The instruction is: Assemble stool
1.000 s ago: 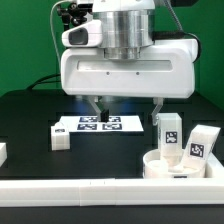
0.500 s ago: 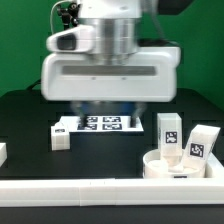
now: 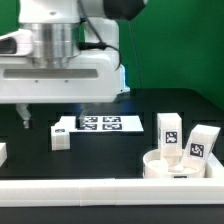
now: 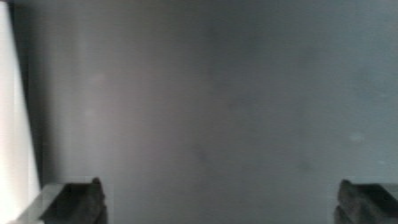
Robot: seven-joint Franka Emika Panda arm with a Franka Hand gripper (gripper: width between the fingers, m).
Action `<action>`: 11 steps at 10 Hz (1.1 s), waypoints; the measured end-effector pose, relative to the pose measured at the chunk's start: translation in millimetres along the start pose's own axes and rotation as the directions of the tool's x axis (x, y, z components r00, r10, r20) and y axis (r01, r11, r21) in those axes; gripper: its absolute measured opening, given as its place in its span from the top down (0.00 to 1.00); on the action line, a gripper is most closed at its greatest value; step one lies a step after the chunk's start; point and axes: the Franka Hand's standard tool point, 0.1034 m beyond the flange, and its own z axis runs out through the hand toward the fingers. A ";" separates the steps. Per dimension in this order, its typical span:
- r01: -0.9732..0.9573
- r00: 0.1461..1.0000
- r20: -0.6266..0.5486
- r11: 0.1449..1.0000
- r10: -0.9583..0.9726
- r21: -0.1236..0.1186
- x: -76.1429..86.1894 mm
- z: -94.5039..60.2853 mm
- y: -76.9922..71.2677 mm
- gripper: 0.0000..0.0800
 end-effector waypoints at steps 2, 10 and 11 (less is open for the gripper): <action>0.001 1.000 0.001 1.000 -0.001 0.000 -0.3 0.5 -0.6 0.19; -0.041 0.996 0.081 0.999 0.040 0.006 -54.1 38.4 6.0 0.19; -0.040 0.995 0.096 0.999 0.039 0.014 -53.0 37.5 4.6 0.19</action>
Offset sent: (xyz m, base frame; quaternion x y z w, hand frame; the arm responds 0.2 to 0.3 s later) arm 0.0000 0.0000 0.0000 0.0000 0.0000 0.0000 1.0000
